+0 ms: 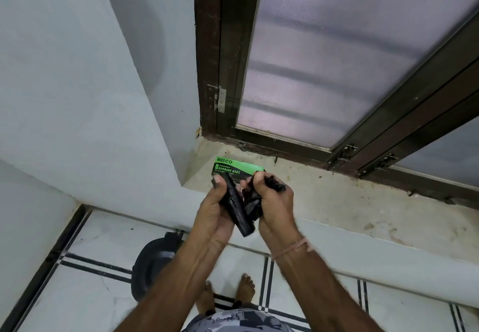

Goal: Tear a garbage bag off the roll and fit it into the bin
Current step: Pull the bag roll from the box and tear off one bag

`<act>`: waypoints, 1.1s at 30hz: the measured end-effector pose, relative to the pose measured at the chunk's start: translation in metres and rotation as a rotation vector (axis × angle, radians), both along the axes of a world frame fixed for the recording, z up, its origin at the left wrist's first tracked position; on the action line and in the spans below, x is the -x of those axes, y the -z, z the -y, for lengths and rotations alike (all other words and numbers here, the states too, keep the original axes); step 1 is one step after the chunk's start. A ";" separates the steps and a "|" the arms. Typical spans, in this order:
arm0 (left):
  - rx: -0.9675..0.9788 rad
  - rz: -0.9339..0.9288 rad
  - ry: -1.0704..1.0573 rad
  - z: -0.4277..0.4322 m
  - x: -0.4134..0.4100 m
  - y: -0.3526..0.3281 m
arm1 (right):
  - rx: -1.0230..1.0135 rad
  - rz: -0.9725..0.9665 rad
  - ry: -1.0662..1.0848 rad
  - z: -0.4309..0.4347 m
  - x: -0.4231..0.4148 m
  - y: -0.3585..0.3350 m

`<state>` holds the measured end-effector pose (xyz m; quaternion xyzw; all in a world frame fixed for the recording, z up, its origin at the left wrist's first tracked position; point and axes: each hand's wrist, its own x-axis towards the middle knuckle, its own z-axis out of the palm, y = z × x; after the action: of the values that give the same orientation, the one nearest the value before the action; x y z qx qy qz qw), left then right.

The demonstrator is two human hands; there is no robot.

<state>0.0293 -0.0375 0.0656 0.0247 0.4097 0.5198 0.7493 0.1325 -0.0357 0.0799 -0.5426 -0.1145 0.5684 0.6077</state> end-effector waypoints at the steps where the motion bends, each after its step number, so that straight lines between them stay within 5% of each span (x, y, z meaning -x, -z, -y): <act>1: -0.004 0.014 -0.018 -0.002 0.002 0.000 | 0.010 -0.067 0.023 -0.002 -0.003 -0.001; 6: -0.056 -0.032 0.015 -0.004 0.005 0.001 | 0.005 -0.247 0.012 -0.002 -0.010 0.003; 15: -0.144 -0.191 -0.086 -0.012 0.040 0.023 | -0.080 0.153 -0.083 -0.003 -0.084 0.002; 24: -0.130 0.042 -0.078 -0.028 -0.004 0.016 | -0.065 0.488 -0.673 0.026 -0.056 0.003; 28: -0.100 0.023 -0.091 -0.032 -0.023 0.009 | -0.076 0.410 -0.470 0.028 -0.059 0.011; 31: -0.167 -0.218 0.036 -0.028 -0.030 0.006 | -0.070 0.357 -0.331 0.026 -0.074 0.018; 33: -0.268 -0.741 0.187 -0.030 -0.027 0.016 | -0.072 0.355 -0.266 0.025 -0.091 0.023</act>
<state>0.0565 -0.0071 0.0495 0.3451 0.5768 0.4539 0.5850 0.2237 -0.0611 0.0573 -0.5923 -0.3105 0.5344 0.5168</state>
